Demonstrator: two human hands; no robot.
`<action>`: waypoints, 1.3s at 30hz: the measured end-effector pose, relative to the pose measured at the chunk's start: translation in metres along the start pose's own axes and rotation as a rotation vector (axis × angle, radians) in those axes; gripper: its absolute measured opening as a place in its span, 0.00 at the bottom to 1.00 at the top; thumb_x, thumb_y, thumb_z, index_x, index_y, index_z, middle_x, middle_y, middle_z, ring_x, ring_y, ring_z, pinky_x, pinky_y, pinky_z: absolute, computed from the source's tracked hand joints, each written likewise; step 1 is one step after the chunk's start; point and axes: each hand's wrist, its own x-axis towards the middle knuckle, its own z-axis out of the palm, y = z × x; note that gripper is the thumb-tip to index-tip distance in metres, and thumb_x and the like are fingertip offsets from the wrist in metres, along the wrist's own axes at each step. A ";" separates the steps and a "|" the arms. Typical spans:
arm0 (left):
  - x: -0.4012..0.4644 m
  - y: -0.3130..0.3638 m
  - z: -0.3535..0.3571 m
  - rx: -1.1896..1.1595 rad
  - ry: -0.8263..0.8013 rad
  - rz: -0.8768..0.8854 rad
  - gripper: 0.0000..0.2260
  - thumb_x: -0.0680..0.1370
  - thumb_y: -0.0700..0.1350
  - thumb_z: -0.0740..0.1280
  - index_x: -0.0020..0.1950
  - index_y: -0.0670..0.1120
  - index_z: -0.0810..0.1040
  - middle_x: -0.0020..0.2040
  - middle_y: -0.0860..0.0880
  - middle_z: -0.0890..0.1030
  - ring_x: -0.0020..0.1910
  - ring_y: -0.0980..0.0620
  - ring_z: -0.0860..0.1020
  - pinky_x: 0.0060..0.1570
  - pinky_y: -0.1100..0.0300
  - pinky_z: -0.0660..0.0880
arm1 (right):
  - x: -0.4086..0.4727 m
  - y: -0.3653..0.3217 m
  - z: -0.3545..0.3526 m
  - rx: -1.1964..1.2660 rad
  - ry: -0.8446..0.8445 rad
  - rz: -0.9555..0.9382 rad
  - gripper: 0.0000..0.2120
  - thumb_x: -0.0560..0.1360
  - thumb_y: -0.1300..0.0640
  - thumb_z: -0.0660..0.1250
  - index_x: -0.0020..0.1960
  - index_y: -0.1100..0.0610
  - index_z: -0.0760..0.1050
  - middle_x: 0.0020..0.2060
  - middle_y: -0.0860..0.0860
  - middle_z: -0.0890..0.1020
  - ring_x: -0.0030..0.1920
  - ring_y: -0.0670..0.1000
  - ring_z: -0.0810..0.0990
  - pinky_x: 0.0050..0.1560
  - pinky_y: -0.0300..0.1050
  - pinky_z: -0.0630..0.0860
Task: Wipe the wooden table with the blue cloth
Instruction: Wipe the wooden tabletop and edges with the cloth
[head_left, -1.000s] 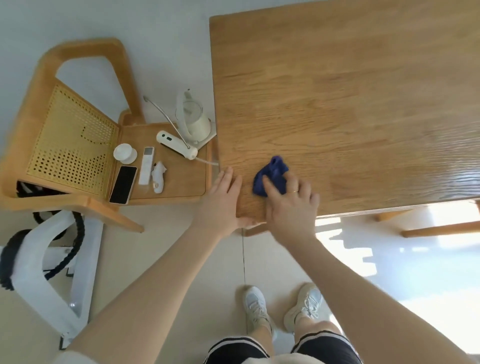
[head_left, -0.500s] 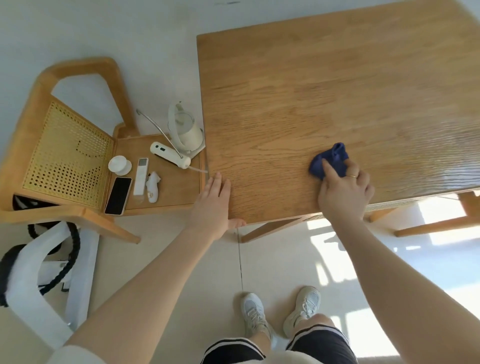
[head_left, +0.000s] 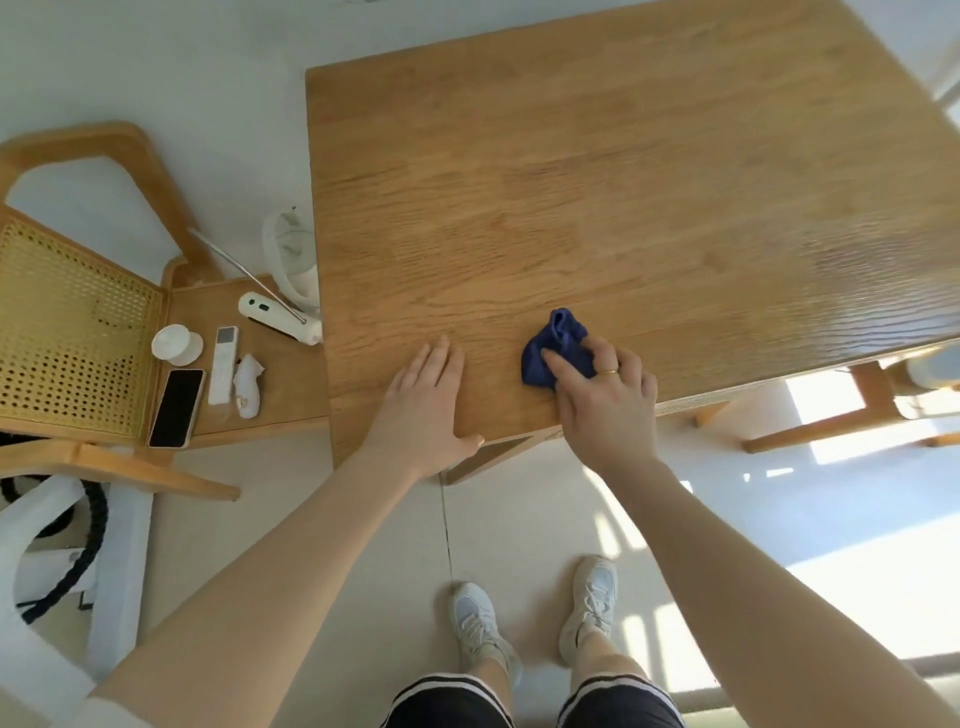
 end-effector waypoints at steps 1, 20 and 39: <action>0.002 0.009 0.003 -0.005 0.010 0.011 0.44 0.73 0.59 0.66 0.77 0.45 0.41 0.78 0.47 0.40 0.76 0.49 0.42 0.73 0.53 0.44 | 0.001 0.015 -0.002 -0.014 0.002 0.007 0.16 0.73 0.51 0.57 0.58 0.46 0.77 0.57 0.57 0.77 0.51 0.62 0.74 0.45 0.54 0.71; 0.130 0.258 0.013 0.065 0.068 0.136 0.30 0.78 0.63 0.53 0.77 0.54 0.48 0.78 0.47 0.45 0.76 0.45 0.45 0.73 0.51 0.41 | 0.030 0.303 -0.054 -0.057 0.059 0.322 0.16 0.74 0.50 0.56 0.56 0.47 0.78 0.56 0.59 0.77 0.52 0.65 0.75 0.47 0.58 0.71; 0.084 0.184 -0.030 -0.054 0.056 0.145 0.23 0.82 0.48 0.52 0.77 0.51 0.51 0.77 0.53 0.54 0.76 0.52 0.51 0.73 0.55 0.50 | 0.086 0.179 -0.092 0.821 -0.278 0.396 0.14 0.79 0.55 0.57 0.63 0.51 0.71 0.53 0.53 0.76 0.49 0.47 0.71 0.49 0.41 0.65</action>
